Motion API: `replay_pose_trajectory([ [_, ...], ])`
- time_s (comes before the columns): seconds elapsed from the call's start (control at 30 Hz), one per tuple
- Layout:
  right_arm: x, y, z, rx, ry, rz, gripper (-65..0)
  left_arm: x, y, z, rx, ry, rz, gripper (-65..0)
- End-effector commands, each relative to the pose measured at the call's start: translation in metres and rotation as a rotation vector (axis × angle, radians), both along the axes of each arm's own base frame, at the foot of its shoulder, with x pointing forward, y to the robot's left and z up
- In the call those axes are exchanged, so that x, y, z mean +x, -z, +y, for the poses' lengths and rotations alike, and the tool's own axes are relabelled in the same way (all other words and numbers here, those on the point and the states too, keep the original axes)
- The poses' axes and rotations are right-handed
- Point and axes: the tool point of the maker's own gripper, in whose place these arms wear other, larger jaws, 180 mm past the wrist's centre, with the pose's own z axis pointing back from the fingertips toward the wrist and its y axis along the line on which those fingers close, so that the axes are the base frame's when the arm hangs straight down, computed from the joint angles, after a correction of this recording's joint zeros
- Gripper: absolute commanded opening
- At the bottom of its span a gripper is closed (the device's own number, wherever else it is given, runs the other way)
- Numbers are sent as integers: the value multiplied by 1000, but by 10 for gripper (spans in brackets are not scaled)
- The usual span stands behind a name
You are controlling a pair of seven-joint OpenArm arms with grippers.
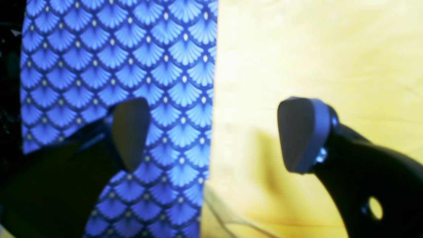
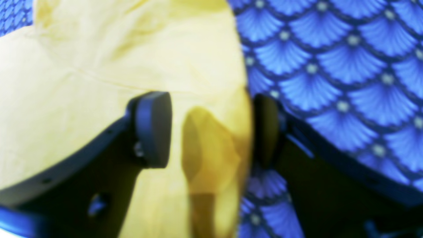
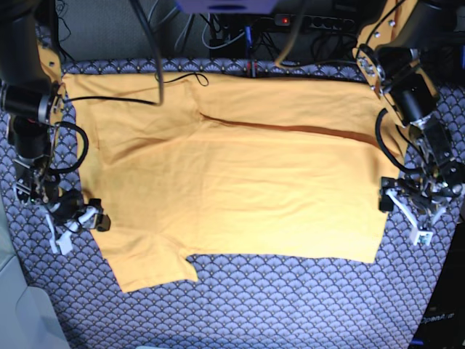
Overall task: Fold the T-shirt properly
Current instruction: 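Release the shirt and move both grippers toward the shirt's sides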
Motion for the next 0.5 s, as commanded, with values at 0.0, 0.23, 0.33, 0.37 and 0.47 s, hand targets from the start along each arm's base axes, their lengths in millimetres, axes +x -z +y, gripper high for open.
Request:
replay_pose_trajectory([
  [0.0,12,-17,-6,-4,4,-49,-356,13,-21,5,8,-4,-64,-55],
  [0.23,13,-19,-6,-5,4,-55,-650,21,-26,1,-6,2,-114,-55],
  [0.33,17,-24,-6,-5,4,-65,-650,28,-34,0,-9,8,-165,-54],
  [0.37,17,-24,-7,-6,5,-65,-650,34,-40,-1,-9,13,-190,-53],
  [0.47,17,-25,-8,-8,6,-65,-650,48,-42,-4,-41,9,-205,-53],
])
